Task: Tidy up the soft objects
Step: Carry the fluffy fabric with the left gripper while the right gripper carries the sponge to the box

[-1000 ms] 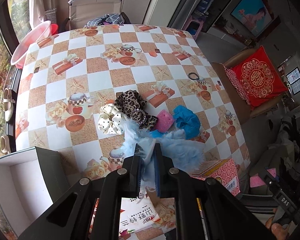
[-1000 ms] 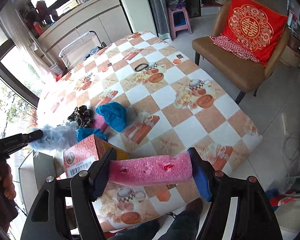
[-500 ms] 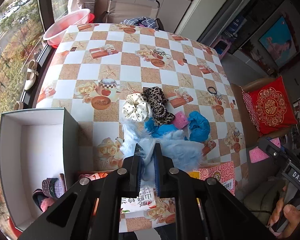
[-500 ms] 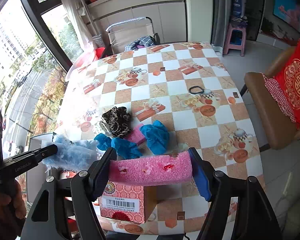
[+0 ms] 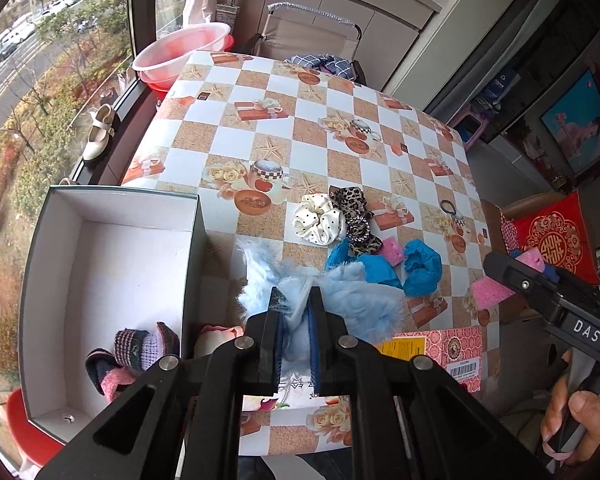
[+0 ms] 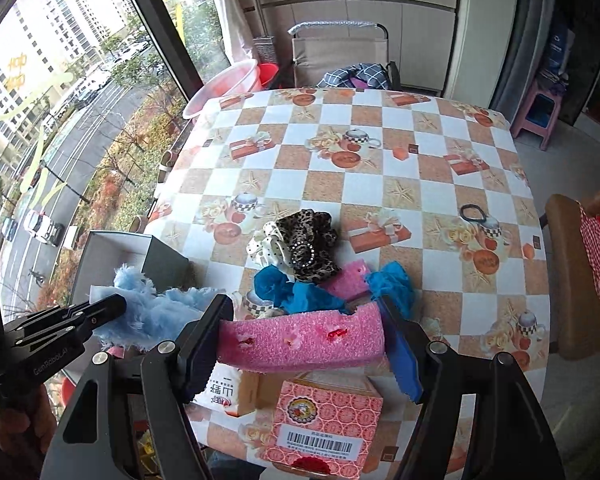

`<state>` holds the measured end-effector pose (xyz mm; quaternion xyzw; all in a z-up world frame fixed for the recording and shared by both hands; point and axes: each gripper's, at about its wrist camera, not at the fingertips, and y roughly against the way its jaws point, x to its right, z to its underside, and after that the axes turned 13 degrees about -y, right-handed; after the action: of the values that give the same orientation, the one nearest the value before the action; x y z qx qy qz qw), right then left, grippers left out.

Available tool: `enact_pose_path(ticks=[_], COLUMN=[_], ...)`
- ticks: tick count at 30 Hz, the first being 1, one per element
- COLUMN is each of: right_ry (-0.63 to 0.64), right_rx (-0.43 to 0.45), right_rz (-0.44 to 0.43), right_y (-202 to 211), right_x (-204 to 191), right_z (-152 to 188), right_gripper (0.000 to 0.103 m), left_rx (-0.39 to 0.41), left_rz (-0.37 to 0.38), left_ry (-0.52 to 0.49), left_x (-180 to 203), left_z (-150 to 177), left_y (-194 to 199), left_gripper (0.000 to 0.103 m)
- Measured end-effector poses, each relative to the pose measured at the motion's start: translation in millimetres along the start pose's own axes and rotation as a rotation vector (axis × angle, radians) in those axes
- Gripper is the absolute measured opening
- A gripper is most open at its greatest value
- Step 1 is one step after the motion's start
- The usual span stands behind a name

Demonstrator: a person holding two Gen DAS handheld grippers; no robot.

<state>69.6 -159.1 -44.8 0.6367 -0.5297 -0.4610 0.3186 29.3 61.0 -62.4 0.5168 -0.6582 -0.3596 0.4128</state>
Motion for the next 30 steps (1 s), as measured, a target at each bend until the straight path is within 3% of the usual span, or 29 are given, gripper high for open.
enact_pose_path(ticks=[17,30], right_ry=[0.143,0.265], right_rx=[-0.086,-0.121], right_rz=[-0.055,-0.108], right_y=[-13.8,-21.8], right_x=[-65.8,-123.3], right_z=[29.6,40.4], right_gripper=[0.073,0.073], left_rx=[0.039,0.083], left_rz=[-0.042,-0.119], left_ry=[0.091,0.228], left_x=[-37.2,-88.8], left_z=[35.7,62.9], left_y=[33.0,62.5], left_gripper=[0.012,0.012])
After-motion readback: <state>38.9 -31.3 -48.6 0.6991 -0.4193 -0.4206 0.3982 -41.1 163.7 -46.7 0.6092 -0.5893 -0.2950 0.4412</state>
